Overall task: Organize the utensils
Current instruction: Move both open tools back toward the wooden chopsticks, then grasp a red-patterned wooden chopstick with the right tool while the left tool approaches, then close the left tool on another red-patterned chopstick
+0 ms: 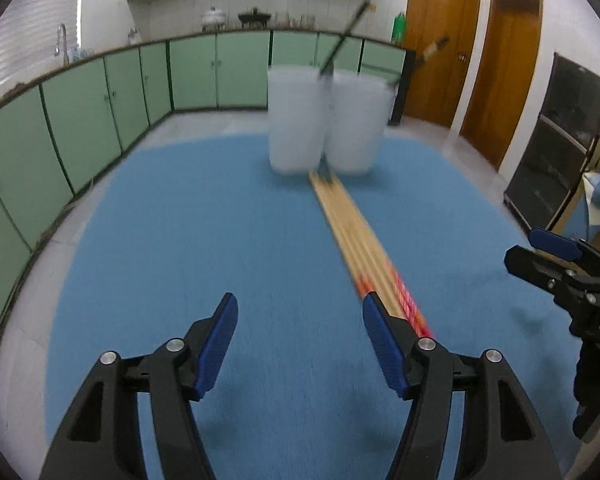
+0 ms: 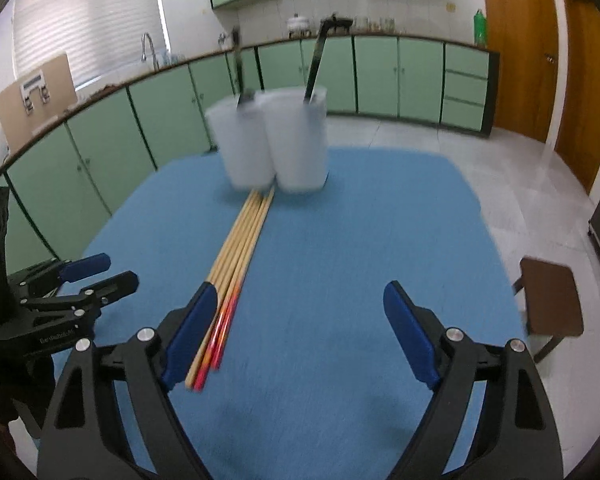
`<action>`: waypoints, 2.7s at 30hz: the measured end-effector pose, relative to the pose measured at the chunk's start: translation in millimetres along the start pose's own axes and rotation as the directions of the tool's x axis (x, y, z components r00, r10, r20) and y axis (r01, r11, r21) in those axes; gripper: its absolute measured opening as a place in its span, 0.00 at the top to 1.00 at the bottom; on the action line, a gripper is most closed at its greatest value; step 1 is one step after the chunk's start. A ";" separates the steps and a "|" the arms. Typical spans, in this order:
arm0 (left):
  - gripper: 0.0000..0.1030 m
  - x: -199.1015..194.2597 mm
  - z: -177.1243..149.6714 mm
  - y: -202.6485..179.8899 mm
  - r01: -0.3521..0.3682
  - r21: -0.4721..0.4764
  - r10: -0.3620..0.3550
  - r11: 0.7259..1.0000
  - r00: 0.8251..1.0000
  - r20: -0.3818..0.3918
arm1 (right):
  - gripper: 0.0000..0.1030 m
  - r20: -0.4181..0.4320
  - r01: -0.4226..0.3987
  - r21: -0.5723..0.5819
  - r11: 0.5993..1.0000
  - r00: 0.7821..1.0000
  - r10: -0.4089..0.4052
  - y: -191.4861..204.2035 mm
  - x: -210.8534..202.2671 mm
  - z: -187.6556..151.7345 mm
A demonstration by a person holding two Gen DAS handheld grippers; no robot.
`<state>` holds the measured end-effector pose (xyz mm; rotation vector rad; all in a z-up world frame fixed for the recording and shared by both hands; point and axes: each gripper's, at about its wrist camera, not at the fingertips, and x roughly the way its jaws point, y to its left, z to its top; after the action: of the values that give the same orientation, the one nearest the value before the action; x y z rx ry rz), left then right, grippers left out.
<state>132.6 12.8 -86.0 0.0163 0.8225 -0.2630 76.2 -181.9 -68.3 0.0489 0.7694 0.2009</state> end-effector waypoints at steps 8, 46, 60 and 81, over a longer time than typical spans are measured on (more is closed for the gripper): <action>0.38 11.5 -30.2 -2.4 0.000 -0.023 -0.002 1.000 0.998 -0.060 | 0.21 -0.093 -0.009 -0.010 1.000 0.996 0.008 16.0 15.8 -30.2; 0.35 12.6 -32.2 -7.6 0.007 -0.032 -0.009 0.999 0.998 -0.067 | 0.95 -0.145 -0.016 -0.073 0.997 0.989 0.006 47.4 42.3 -31.2; 0.31 23.0 -29.7 -29.6 0.003 0.041 0.000 0.999 0.996 -0.087 | 0.95 -0.140 0.019 -0.030 0.999 0.990 -0.023 21.7 33.7 -36.3; 0.41 27.6 -24.2 -23.7 -0.058 0.044 0.062 0.997 0.994 -0.090 | 0.94 -0.137 0.000 -0.018 1.000 0.991 -0.002 16.6 34.9 -36.2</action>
<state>127.4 -13.6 -120.5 0.0918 0.9058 -0.2240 72.8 -159.7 -116.4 0.0178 0.9044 0.2116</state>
